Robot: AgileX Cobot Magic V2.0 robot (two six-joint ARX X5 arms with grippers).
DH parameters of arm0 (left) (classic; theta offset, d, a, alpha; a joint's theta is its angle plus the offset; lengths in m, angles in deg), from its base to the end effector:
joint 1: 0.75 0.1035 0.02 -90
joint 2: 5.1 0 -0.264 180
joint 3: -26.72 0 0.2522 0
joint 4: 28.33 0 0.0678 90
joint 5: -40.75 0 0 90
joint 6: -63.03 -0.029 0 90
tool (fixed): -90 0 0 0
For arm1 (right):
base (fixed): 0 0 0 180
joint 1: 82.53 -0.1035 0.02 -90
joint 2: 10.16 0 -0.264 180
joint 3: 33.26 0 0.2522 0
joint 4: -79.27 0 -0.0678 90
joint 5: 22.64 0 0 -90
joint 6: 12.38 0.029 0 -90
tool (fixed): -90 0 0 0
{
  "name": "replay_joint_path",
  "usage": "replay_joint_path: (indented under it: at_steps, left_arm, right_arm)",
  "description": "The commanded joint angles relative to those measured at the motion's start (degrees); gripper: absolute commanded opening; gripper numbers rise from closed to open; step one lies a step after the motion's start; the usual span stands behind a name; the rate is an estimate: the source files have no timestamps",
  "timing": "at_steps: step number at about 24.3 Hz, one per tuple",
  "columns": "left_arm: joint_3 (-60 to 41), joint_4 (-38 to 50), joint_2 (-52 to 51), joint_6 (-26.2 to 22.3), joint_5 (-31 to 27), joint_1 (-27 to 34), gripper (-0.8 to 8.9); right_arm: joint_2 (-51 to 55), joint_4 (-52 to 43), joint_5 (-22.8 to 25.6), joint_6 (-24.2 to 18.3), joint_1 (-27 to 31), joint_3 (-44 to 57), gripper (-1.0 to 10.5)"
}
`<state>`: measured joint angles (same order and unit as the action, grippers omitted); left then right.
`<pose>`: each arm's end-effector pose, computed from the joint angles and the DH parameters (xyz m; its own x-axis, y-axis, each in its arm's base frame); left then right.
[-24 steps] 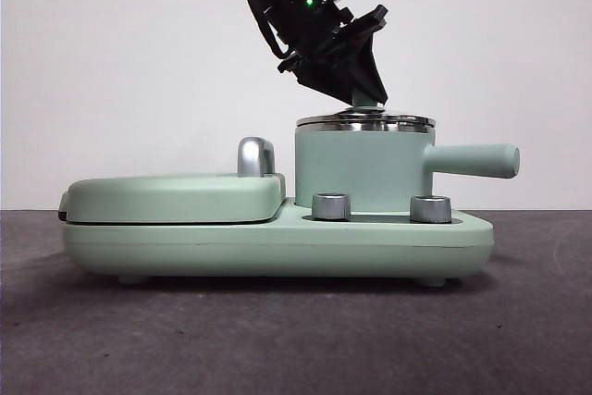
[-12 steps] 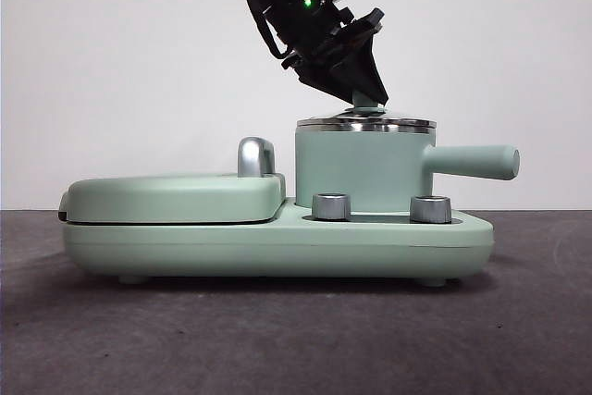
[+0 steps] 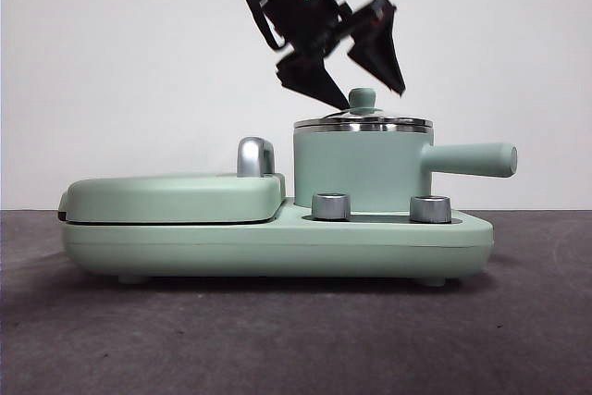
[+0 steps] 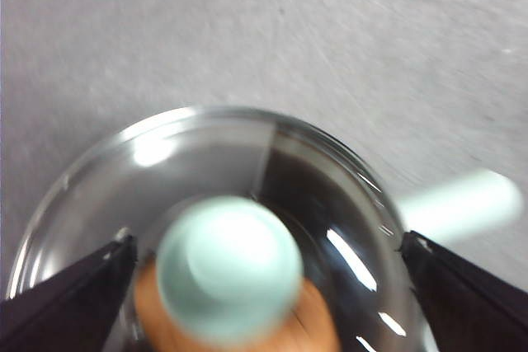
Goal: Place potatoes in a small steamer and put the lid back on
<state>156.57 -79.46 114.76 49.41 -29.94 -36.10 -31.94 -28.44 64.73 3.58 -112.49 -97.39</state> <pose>0.3790 -0.2806 0.3136 0.3884 -0.6809 -0.6209 0.8544 0.5184 -0.0341 0.0384 0.0237 0.3231 0.7270 0.4720 -0.4986 -0.3939 0.8815 0.2603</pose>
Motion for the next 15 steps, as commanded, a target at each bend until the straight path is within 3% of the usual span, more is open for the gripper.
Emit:
replay_joint_path:
  at_steps: [1, 7, 9, 15]
  left_arm:
    - [1.73, -5.60, -5.64, 0.83, 0.15, -0.37, 5.35]
    - [1.66, -26.27, -18.27, 1.20, 0.15, 0.02, 5.30]
    - [1.20, -27.78, -23.12, 4.11, 0.15, 0.20, 5.29]
    - [-5.95, -29.27, -36.30, 4.31, 0.15, -0.35, 5.28]
  right_arm:
    - [-0.11, -0.17, 0.11, 0.55, -0.28, -0.28, 3.9]
    - [-0.11, -0.20, -3.02, 0.50, -0.31, -0.28, 3.9]
    - [-0.11, -0.22, -5.27, 0.44, -0.31, -0.28, 3.9]
    - [-0.11, -0.24, -8.44, 0.07, -0.31, -0.28, 3.9]
